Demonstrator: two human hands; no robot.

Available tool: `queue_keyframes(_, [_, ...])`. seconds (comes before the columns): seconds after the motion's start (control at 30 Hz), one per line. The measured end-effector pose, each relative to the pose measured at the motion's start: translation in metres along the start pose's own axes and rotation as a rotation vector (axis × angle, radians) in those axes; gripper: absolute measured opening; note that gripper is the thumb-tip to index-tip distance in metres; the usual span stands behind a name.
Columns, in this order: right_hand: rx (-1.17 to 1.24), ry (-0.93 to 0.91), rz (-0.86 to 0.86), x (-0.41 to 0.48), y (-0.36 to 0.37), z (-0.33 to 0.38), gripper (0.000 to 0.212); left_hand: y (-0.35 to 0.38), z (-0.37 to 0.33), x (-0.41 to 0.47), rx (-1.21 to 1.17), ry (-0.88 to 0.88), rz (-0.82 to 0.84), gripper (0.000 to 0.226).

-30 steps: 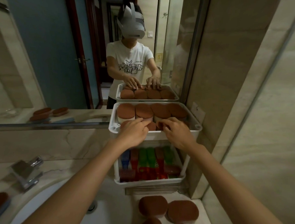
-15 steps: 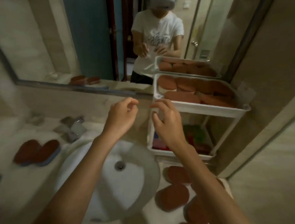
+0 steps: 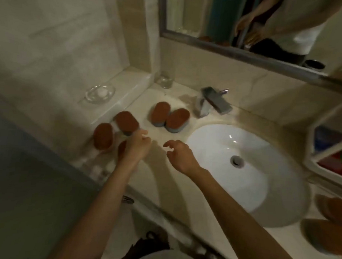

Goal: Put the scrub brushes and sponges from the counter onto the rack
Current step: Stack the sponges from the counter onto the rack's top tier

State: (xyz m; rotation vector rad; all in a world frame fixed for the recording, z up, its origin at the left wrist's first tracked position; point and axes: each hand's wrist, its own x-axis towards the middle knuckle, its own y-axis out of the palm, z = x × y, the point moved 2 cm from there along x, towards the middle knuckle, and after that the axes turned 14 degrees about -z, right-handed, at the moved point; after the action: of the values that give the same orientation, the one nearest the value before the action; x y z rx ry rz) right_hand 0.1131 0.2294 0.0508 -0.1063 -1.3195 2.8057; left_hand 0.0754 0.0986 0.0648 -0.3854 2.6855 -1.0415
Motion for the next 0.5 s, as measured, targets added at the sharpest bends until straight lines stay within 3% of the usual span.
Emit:
queue_keyframes(0.23, [-0.174,-0.131,0.338,0.028,0.099,0.066,0.057,-0.042,0.086,0.062,0.136,-0.074,-0.073,0.030])
queue_keyframes(0.33, [-0.287,-0.103,0.350,0.036,0.113,0.072,0.053,-0.045,0.102,0.076,0.243,-0.065,-0.063,0.039])
queue_keyframes(0.5, [-0.369,-0.045,0.221,0.033,0.114,0.062,0.049,-0.037,0.118,0.086,0.341,-0.057,0.072,0.048])
